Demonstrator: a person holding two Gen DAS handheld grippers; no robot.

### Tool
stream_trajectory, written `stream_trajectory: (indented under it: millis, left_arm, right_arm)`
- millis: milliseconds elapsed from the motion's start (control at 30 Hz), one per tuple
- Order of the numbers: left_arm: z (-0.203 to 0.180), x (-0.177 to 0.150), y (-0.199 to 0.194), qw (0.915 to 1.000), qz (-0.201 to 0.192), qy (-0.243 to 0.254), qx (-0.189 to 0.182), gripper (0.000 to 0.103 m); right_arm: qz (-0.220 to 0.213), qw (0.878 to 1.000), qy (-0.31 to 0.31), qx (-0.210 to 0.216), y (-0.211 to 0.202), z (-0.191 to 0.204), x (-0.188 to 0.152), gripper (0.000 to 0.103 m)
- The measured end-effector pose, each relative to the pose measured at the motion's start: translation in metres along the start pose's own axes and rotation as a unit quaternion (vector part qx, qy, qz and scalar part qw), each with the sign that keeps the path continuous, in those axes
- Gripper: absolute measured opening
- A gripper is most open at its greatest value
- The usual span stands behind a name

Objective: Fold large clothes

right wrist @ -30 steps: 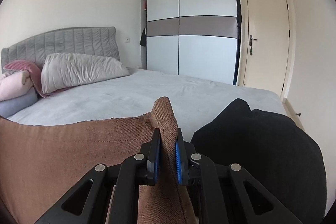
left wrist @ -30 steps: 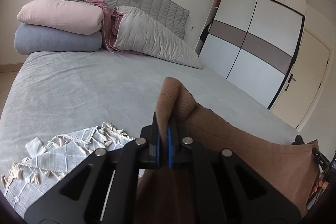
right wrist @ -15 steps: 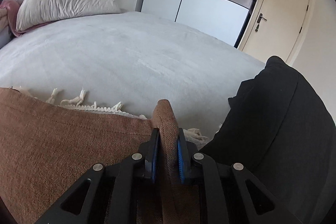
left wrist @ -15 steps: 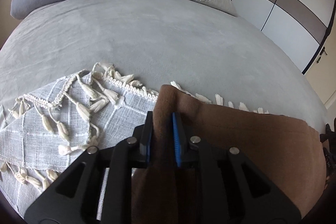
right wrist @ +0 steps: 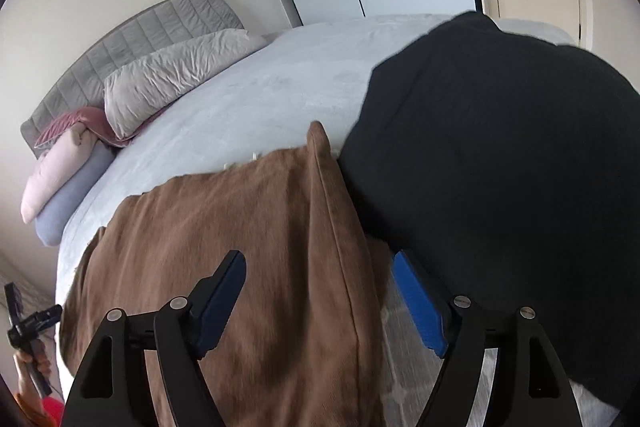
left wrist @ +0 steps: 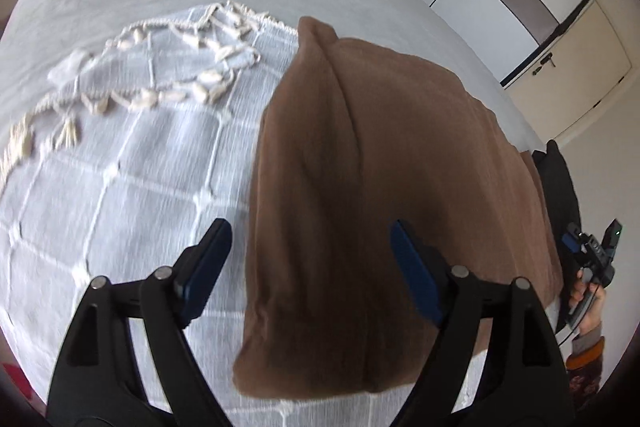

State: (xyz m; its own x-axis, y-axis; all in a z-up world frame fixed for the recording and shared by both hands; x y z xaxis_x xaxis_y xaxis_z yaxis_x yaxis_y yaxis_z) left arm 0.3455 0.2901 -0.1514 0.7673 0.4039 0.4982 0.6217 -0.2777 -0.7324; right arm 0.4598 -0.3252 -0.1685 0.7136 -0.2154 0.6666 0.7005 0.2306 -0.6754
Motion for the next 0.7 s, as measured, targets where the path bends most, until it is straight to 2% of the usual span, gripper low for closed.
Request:
stream_trajectory:
  millis: [100,167,300,400,467,500,533,567,600,633,700]
  left_arm:
    - [0.013,-0.029,0.005,0.9979,0.029,-0.057,-0.012,0.082]
    - [0.016,-0.039,0.010,0.9954,0.028,-0.089,-0.022,0.082]
    - [0.009,-0.038,0.016,0.9969,0.026,-0.073,-0.016,0.082]
    - [-0.002,-0.041,0.024,0.9958,0.040,-0.073,-0.038,0.082]
    - [-0.008,-0.040,0.029,0.9957,0.042,-0.071,-0.041,0.082]
    - [-0.010,-0.040,0.031,0.9953,0.041,-0.076,-0.043,0.075]
    - [-0.011,-0.038,0.034,0.9945,0.041,-0.086,-0.044,0.058]
    - [-0.012,-0.036,0.035,0.9925,0.038,-0.105,-0.052,0.048]
    - [-0.012,-0.034,0.034,0.9893,0.034,-0.126,-0.065,0.033]
    - [-0.013,-0.032,0.030,0.9875,0.021,-0.144,-0.060,0.027]
    - [-0.024,-0.024,0.011,0.9909,-0.009,-0.128,-0.040,0.022]
  right_arm:
    - [0.033,0.999,0.023,0.012,-0.002,-0.016,-0.026,0.078]
    - [0.058,0.997,0.037,0.016,-0.001,-0.023,-0.050,0.078]
    - [0.100,0.992,0.069,0.029,0.010,-0.029,-0.075,0.078]
    - [0.125,0.983,0.115,0.068,0.028,-0.025,-0.088,0.078]
    - [0.118,0.983,0.121,0.076,0.037,-0.019,-0.087,0.079]
    - [0.118,0.984,0.113,0.076,0.042,-0.011,-0.085,0.075]
    - [0.118,0.985,0.104,0.065,0.045,-0.006,-0.084,0.069]
    - [0.116,0.987,0.098,0.054,0.046,-0.002,-0.083,0.048]
    - [0.114,0.987,0.101,0.056,0.045,0.003,-0.081,0.031]
    - [0.105,0.988,0.102,0.055,0.039,0.009,-0.075,0.028]
    - [0.079,0.993,0.080,0.046,0.021,0.021,-0.060,0.020]
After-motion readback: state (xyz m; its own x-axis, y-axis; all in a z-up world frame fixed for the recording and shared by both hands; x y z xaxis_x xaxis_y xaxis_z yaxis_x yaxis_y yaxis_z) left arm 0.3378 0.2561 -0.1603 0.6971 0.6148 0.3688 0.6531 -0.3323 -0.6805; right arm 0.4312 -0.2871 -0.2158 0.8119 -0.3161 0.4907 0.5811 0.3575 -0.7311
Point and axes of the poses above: each gripper's, at about its wrist camera, not at the fingertips, and y roughly the way its jaws point, z to its left, x to its top, the point moved 9 cm from there along y, roughly the way its jaws point, and after that the axes turned 4 degrees about -z, right-handed, at the moved point
